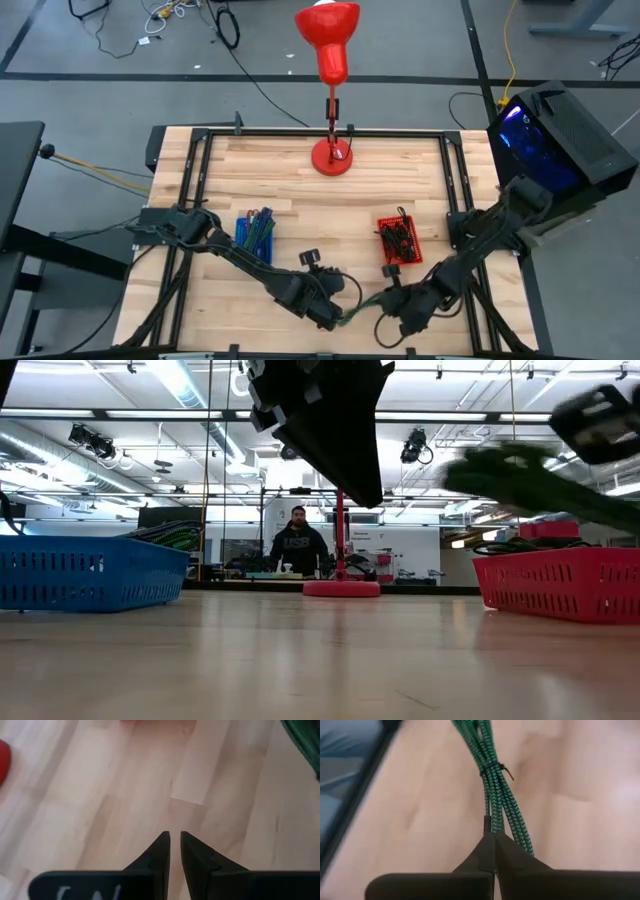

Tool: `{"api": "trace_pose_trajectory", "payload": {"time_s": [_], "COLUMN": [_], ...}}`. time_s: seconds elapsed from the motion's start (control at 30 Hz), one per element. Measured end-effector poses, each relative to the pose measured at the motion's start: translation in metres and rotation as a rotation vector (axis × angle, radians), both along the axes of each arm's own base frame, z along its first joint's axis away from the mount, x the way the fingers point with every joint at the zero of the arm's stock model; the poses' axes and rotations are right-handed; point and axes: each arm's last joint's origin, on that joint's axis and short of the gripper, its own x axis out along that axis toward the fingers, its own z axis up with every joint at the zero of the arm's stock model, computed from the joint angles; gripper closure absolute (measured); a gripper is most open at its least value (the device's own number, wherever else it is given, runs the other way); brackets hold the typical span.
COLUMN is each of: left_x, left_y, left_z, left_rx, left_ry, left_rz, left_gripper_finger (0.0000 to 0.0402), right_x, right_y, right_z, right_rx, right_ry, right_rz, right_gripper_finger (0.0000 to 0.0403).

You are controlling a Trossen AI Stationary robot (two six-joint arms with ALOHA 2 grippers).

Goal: Pick & Place USB Port
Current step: Put the green and black charger cable into the blue bin

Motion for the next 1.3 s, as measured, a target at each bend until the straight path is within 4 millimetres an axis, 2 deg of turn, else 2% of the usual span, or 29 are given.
{"api": "trace_pose_trajectory", "payload": {"time_s": [0.2,0.33,0.5,0.63,0.77,1.03,1.3], "left_x": [-0.003,-0.009,-0.019,-0.021,-0.019,-0.010,0.003], "left_y": [0.004,0.009,0.017,0.025,0.036,0.056,0.088], "left_z": [0.017,0.043,0.086,0.117,0.146,0.195,0.207], "left_rx": [0.050,0.105,0.217,0.297,0.362,0.402,0.370], "left_ry": [-0.046,-0.111,-0.226,-0.312,-0.395,-0.569,-0.650], "left_rz": [0.008,0.005,-0.007,-0.027,-0.059,-0.292,-0.400], "left_gripper_finger": [0.0351,0.0351,0.0351,0.0351,0.0351,0.0351,0.0351], "right_x": [-0.020,-0.039,-0.054,-0.057,-0.054,-0.049,-0.048], "right_y": [-0.029,-0.053,-0.073,-0.080,-0.078,-0.077,-0.077], "right_z": [0.049,0.078,0.112,0.140,0.163,0.178,0.179], "right_rx": [-0.075,-0.124,-0.139,-0.164,-0.205,-0.275,-0.280], "right_ry": [-0.125,-0.202,-0.389,-0.594,-0.747,-0.841,-0.848], "right_rz": [-0.139,-0.230,-0.301,-0.339,-0.284,-0.227,-0.223], "right_gripper_finger": [0.0402,0.0403,0.0403,0.0403,0.0403,0.0403,0.0403]}}
